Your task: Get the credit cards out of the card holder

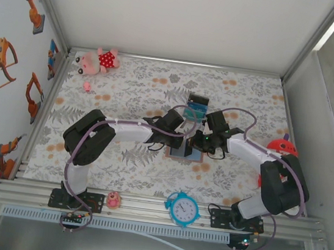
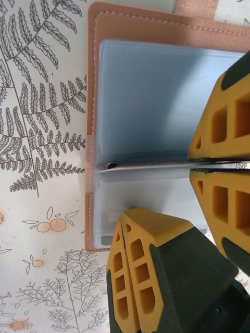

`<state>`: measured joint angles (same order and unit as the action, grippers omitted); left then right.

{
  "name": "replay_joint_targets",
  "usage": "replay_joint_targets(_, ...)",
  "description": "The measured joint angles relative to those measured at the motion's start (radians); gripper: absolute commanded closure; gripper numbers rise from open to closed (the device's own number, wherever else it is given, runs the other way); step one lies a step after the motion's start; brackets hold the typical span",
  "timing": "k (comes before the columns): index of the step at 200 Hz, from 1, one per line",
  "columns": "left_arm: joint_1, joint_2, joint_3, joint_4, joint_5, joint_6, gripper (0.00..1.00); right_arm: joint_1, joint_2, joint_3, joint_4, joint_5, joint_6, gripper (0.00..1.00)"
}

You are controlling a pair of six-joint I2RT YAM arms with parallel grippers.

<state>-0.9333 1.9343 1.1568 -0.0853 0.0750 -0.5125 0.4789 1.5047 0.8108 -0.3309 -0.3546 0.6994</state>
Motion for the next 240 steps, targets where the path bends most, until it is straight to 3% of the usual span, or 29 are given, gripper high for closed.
replay_joint_targets(24,0.000,-0.001,-0.003,0.004,0.000,-0.003,0.90,0.000,0.020,0.000,0.000,0.000,-0.001,0.87)
replay_joint_targets(43,0.001,-0.002,-0.007,0.010,0.000,-0.004,0.90,0.000,0.031,0.000,0.003,-0.002,0.003,1.00)
replay_joint_targets(92,0.013,-0.034,-0.047,0.018,-0.014,0.006,0.90,0.000,0.028,0.010,-0.009,0.002,-0.029,1.00)
replay_joint_targets(158,0.046,-0.101,-0.112,-0.014,-0.052,0.080,0.88,0.000,-0.043,0.100,-0.152,0.067,-0.119,1.00)
replay_joint_targets(207,0.047,-0.127,-0.112,-0.043,-0.077,0.160,0.77,0.000,-0.052,0.252,-0.275,0.137,-0.233,1.00)
replay_joint_targets(240,0.057,-0.209,-0.124,-0.064,-0.105,0.219,0.59,0.000,-0.046,0.395,-0.342,0.178,-0.334,1.00)
